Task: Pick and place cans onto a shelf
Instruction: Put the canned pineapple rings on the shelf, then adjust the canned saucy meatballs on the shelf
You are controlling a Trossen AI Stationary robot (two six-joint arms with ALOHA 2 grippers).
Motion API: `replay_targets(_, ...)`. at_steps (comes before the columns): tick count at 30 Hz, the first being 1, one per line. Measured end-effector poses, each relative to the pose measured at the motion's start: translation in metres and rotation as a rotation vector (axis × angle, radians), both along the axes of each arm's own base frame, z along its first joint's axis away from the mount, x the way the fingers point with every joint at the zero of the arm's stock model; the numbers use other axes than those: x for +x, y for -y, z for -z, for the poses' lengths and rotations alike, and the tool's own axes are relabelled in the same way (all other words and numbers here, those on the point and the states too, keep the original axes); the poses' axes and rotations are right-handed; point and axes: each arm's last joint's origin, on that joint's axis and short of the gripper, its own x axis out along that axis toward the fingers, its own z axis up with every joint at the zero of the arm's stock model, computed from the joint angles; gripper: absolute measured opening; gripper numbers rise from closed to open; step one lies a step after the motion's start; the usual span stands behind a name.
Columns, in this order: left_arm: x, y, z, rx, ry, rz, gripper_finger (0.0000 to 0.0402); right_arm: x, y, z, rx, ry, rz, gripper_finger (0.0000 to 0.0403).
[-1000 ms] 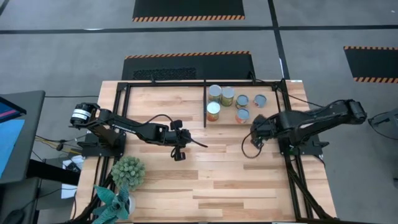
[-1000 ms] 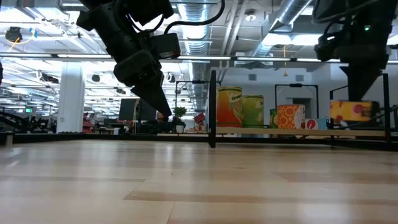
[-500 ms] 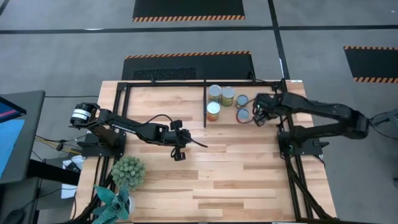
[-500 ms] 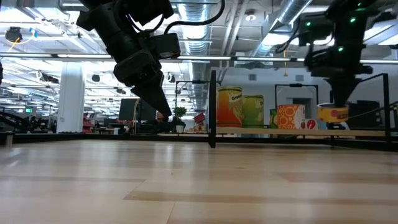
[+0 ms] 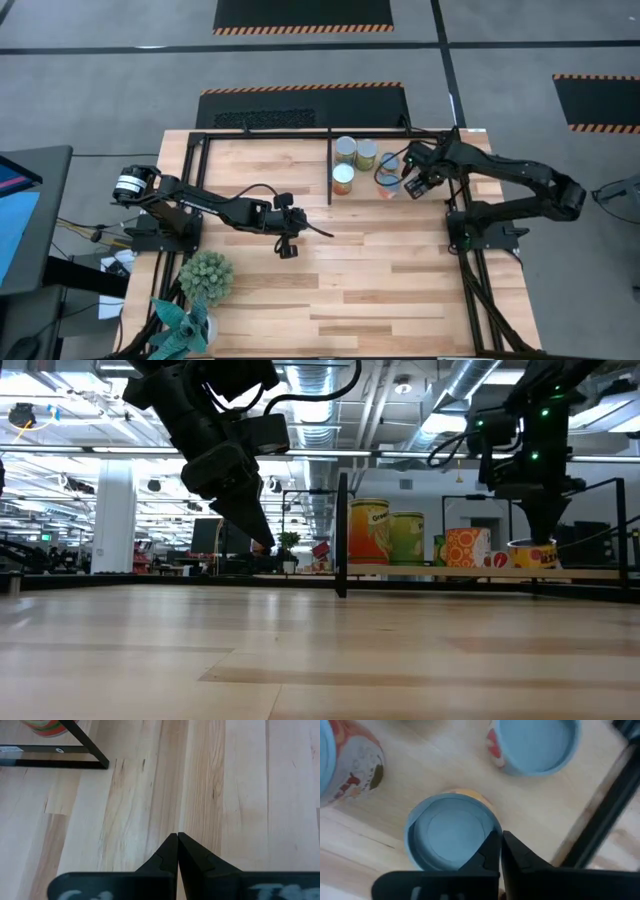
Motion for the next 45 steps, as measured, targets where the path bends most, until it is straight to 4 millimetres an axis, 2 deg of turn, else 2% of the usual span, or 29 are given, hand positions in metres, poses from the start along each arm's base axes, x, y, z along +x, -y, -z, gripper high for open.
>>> replay_targets(8, 0.000, 0.000, 0.000, -0.004, 0.000, -0.005, 0.0000, 0.006, 0.004, 0.010, 0.034, -0.052, 0.000, 0.0029)
replay_targets(16, 0.000, 0.000, 0.000, -0.010, 0.001, -0.014, 0.0000, 0.005, 0.006, 0.010, -0.028, -0.106, -0.012, 0.0037)
replay_targets(31, 0.000, 0.000, 0.000, -0.010, -0.001, -0.014, 0.0000, 0.004, 0.006, 0.010, -0.048, -0.129, -0.030, 0.0120)
replay_targets(35, 0.000, 0.000, 0.000, -0.010, -0.001, -0.014, 0.0000, 0.009, 0.006, -0.004, -0.062, -0.114, -0.066, 0.0135)
replay_targets(39, 0.000, 0.000, 0.000, -0.010, -0.002, -0.014, 0.0000, 0.019, -0.003, -0.031, -0.118, -0.020, -0.118, 0.0139)
replay_targets(42, 0.000, 0.000, 0.000, -0.010, -0.002, -0.014, 0.0000, 0.027, -0.018, -0.049, -0.132, 0.108, -0.161, 0.0135)
replay_targets(45, 0.000, 0.000, 0.000, -0.010, -0.002, -0.014, 0.0000, 0.038, -0.041, -0.056, -0.110, 0.272, -0.252, 0.0130)
